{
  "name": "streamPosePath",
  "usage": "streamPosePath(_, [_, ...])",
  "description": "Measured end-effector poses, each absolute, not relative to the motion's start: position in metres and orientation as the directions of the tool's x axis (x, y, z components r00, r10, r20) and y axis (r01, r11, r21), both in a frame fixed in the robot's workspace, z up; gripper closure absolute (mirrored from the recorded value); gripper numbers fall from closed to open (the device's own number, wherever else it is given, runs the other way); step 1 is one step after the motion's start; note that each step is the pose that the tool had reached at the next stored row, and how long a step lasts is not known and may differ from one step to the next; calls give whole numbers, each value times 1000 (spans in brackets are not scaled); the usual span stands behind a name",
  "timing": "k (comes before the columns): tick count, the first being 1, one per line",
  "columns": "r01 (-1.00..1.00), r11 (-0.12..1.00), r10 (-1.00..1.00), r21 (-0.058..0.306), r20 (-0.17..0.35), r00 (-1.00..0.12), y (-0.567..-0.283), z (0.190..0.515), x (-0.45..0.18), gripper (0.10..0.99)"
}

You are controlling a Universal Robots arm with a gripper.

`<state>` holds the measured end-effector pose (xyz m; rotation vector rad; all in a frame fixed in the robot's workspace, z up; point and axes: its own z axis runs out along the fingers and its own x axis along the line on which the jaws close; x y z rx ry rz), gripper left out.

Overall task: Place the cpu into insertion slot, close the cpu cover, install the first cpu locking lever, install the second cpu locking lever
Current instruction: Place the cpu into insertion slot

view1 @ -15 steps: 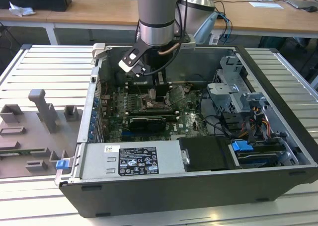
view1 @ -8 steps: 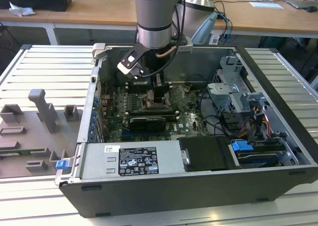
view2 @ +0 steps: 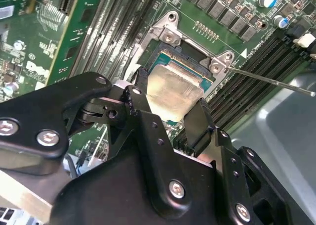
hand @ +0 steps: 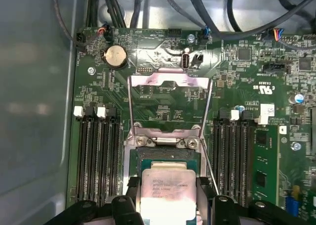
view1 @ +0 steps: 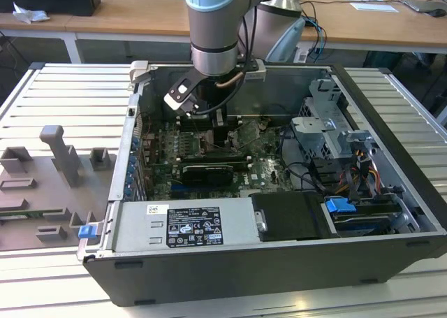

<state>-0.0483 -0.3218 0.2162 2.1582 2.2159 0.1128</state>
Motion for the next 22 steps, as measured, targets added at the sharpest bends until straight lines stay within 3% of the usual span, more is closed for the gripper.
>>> streamPosePath(22, [996,16,1000,84,6,-17,-319,201,-45,549])
